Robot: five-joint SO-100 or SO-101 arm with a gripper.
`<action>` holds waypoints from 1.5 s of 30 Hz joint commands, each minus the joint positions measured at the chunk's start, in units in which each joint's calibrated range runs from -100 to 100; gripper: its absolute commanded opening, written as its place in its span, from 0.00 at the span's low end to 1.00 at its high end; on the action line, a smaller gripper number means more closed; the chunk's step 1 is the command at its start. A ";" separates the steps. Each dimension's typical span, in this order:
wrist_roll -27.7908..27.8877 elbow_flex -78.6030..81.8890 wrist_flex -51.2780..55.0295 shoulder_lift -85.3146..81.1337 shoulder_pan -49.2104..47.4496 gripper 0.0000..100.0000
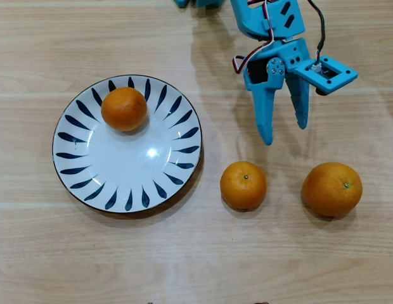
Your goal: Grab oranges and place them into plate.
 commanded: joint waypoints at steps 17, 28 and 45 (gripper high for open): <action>-3.33 -4.13 -8.83 13.41 5.16 0.26; -5.79 -7.21 -9.86 15.69 4.84 0.26; -4.74 -8.02 -10.64 20.59 4.19 0.35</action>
